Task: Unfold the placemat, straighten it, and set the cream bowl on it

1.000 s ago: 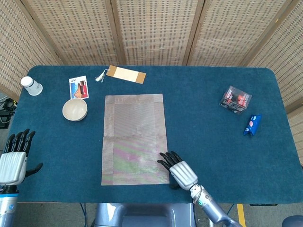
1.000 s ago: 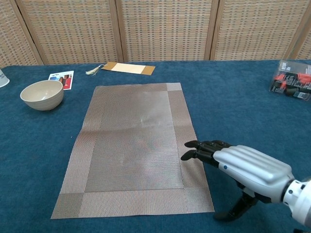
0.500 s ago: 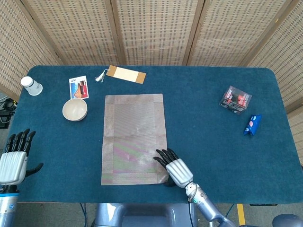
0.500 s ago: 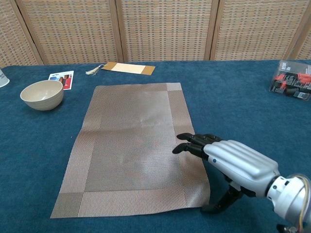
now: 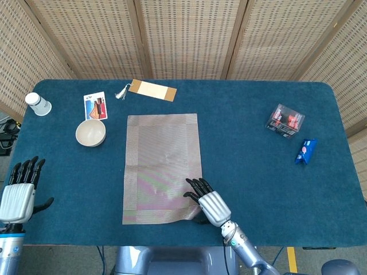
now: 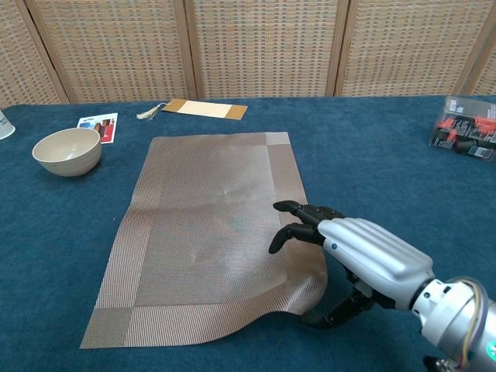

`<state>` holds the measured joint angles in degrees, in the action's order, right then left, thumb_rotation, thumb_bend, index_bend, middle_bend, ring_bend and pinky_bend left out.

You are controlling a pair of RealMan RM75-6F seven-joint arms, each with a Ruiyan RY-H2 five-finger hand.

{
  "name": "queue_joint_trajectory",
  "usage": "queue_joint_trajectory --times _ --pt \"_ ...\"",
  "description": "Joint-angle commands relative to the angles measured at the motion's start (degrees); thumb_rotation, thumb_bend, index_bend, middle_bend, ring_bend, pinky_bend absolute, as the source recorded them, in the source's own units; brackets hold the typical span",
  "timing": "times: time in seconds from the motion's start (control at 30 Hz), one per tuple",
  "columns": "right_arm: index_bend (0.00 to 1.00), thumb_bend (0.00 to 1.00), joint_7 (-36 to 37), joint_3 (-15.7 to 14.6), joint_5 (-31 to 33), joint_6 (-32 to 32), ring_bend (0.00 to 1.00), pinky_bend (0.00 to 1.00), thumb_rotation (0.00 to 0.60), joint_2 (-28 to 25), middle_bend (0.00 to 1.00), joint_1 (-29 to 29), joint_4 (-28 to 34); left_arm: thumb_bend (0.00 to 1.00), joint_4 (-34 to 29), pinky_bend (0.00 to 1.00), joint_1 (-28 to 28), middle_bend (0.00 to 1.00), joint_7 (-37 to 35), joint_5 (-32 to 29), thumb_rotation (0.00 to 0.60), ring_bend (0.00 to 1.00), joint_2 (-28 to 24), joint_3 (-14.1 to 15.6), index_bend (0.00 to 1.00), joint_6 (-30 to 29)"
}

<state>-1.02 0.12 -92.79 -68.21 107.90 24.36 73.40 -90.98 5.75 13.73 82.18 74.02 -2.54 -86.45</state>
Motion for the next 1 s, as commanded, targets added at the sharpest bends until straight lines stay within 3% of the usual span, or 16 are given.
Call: queue_joint_trajectory --times 0.03,0.2,0.37,0.53,1.0 --pt "0.38 0.33 0.80 0.55 0.02 -0.79 0.00 0.00 0.600 1.14 0.00 0.13 -1.14 0.14 0.05 0.00 0.01 0.00 0.07 -0.38 0.600 0.00 0.04 -0.13 0.00 0.28" --pt "0.48 0.34 1.42 1.28 0.12 -1.87 0.00 0.00 0.600 2.73 0.00 0.27 -2.98 0.14 0.15 0.00 0.11 0.00 0.28 -1.29 0.600 0.00 0.13 -0.53 0.00 0.92" --pt "0.57 0.43 3.30 1.25 0.71 -2.52 0.00 0.00 0.600 3.36 0.00 -0.13 -4.02 0.14 0.11 0.00 0.14 0.00 0.36 -1.44 0.600 0.00 0.14 -0.54 0.00 1.29" --pt "0.59 0.49 3.86 0.95 1.08 -2.48 0.00 0.00 0.600 3.11 0.00 -0.33 -3.73 0.14 0.03 0.00 0.11 0.00 0.58 -1.48 0.600 0.00 0.28 -0.62 0.01 1.28" --pt "0.64 0.49 1.96 0.55 1.47 -4.29 0.00 0.00 0.600 1.13 0.02 -1.54 -0.87 0.16 0.52 0.00 0.14 0.00 1.00 -1.67 0.600 0.00 0.91 -0.96 0.01 1.39"
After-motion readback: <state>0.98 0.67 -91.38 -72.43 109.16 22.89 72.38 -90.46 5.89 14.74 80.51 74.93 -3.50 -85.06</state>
